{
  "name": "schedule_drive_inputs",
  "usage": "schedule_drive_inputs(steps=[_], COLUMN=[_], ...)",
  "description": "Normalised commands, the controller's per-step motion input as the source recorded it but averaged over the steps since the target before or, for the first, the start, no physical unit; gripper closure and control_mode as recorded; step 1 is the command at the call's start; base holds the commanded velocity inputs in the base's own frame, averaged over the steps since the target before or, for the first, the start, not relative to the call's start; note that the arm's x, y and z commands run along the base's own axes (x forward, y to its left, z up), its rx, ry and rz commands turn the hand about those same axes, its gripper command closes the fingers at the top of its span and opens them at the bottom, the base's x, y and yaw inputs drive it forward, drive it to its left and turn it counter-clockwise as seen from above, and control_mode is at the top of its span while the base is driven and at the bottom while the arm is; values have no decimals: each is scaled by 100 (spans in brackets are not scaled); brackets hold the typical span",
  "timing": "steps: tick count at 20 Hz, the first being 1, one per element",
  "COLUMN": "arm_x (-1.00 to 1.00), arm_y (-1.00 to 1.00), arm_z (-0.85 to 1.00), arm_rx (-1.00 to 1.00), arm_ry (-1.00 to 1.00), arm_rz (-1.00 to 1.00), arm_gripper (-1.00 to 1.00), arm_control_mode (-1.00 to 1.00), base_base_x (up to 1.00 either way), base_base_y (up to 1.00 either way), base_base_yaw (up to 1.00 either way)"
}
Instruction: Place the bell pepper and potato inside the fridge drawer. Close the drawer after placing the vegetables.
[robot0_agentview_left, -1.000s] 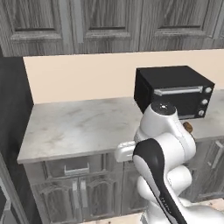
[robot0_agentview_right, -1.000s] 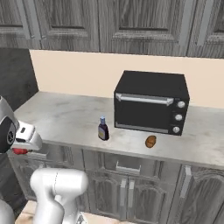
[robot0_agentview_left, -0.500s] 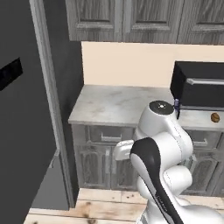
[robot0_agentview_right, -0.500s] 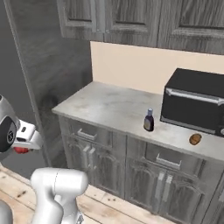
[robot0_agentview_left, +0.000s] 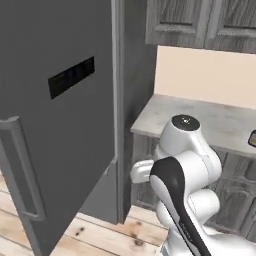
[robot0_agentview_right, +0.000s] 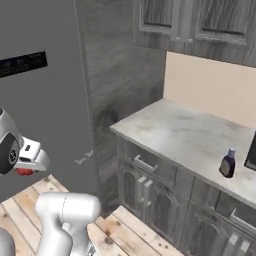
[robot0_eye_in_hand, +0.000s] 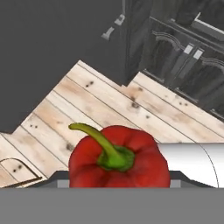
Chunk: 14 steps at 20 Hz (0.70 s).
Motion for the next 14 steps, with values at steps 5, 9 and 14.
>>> schedule_drive_inputs(steps=[5,9,14], arm_x=[0,0,0], arm_y=[0,0,0], arm_z=[0,0,0], arm_rx=[0,0,0], arm_ry=[0,0,0], arm_rz=[0,0,0], arm_gripper=[100,100,100], arm_control_mode=[100,100,100], base_base_x=[-40,-56,-76], base_base_y=[31,2,0], base_base_yaw=[67,67,66])
